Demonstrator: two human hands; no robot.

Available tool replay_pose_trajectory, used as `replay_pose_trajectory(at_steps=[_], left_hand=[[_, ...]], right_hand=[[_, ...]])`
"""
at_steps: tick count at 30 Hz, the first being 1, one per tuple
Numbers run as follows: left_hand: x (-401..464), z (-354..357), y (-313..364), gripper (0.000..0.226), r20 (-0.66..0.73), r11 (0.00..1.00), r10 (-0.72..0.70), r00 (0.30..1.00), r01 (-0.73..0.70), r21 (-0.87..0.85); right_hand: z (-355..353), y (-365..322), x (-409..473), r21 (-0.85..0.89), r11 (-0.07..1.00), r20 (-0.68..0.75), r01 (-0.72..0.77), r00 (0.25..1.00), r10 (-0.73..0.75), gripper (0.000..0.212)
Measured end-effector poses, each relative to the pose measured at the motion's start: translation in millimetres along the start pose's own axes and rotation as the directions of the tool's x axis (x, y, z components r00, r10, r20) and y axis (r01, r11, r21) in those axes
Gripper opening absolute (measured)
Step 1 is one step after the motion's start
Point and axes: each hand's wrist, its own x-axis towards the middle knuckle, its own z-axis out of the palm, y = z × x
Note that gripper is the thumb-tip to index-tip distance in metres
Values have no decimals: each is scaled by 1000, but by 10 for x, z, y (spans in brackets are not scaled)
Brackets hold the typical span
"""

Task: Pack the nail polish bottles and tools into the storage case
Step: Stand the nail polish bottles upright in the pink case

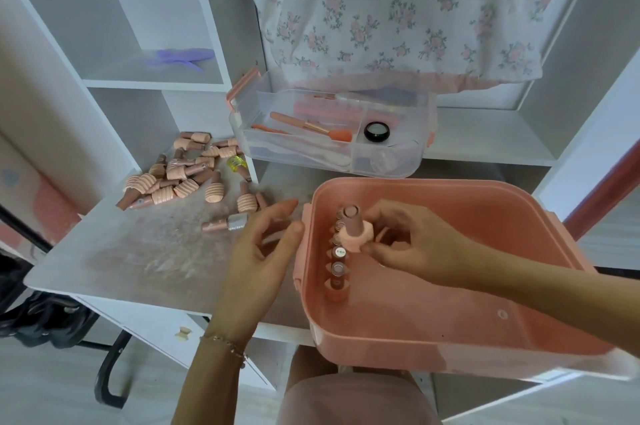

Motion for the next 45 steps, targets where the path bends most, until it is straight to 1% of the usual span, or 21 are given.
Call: replay_pose_trajectory(at_steps=[1, 2, 3, 4, 5, 7, 9, 12, 16, 18, 20, 23, 24, 27, 30, 36, 39, 45], left_hand=[[-10, 18, -61, 37, 36, 999, -37, 999, 36, 24], [-23, 38, -113, 47, 77, 997, -74, 994, 73, 18], [-35, 64, -144, 51, 111, 994, -103, 988, 105, -10], [-41, 88, -165, 48, 131, 993, -102, 986, 109, -40], [-46, 108, -174, 39, 135, 994, -84, 987, 92, -57], [-46, 128, -179, 29, 134, 995, -61, 989, 71, -66], [-43, 141, -191, 29, 130, 995, -49, 990, 60, -84], [-58, 152, -211, 30, 108, 991, -30, 994, 44, -128], [-66, 156, -262, 26, 90, 984, -41, 995, 56, -168], [-64, 165, -286, 26, 76, 983, -45, 996, 58, -175], [-71, 189, -286, 26, 71, 982, -43, 997, 56, -183], [-72, 198, -288, 26, 60, 978, -53, 997, 64, -200], [-75, 201, -284, 26, 59, 979, -44, 997, 54, -195], [-93, 222, -265, 30, 55, 983, -13, 998, 23, -181], [-107, 232, -245, 33, 53, 986, 11, 999, -2, -164], [-106, 210, -243, 34, 54, 987, 27, 998, -19, -157], [-105, 201, -241, 33, 67, 987, 32, 997, -21, -158], [-99, 202, -253, 33, 70, 990, 25, 997, -15, -143]], right_hand=[[-18, 43, -36, -50, 999, 38, -3, 999, 5, 22], [-29, 86, -64, -92, 996, 81, -10, 997, 17, 21], [-37, 129, -90, -126, 992, 133, -22, 990, 38, 16], [-38, 174, -116, -160, 986, 190, -38, 979, 68, 12], [-31, 218, -137, -201, 977, 246, -64, 962, 114, 11], [6, 300, -168, -296, 950, 334, -96, 922, 198, 14], [68, 365, -177, -356, 932, 382, -72, 898, 216, 18], [180, 413, -171, -373, 927, 432, -38, 877, 210, 21], [264, 437, -184, -336, 942, 429, -3, 890, 156, 18], [290, 444, -192, -338, 940, 436, 39, 892, 120, 15], [313, 452, -193, -344, 938, 435, 45, 893, 116, 10], [373, 470, -168, -380, 925, 417, 23, 896, 149, 30], [397, 478, -157, -386, 922, 411, 25, 900, 147, 32], [482, 492, -128, -397, 917, 385, 16, 910, 151, 22], [516, 502, -128, -387, 922, 360, -7, 919, 158, 23], [478, 530, -163, -397, 917, 345, 30, 931, 118, 14], [508, 522, -161, -408, 911, 331, 58, 939, 88, 13], [553, 524, -204, -469, 880, 252, 75, 966, 51, 19]])
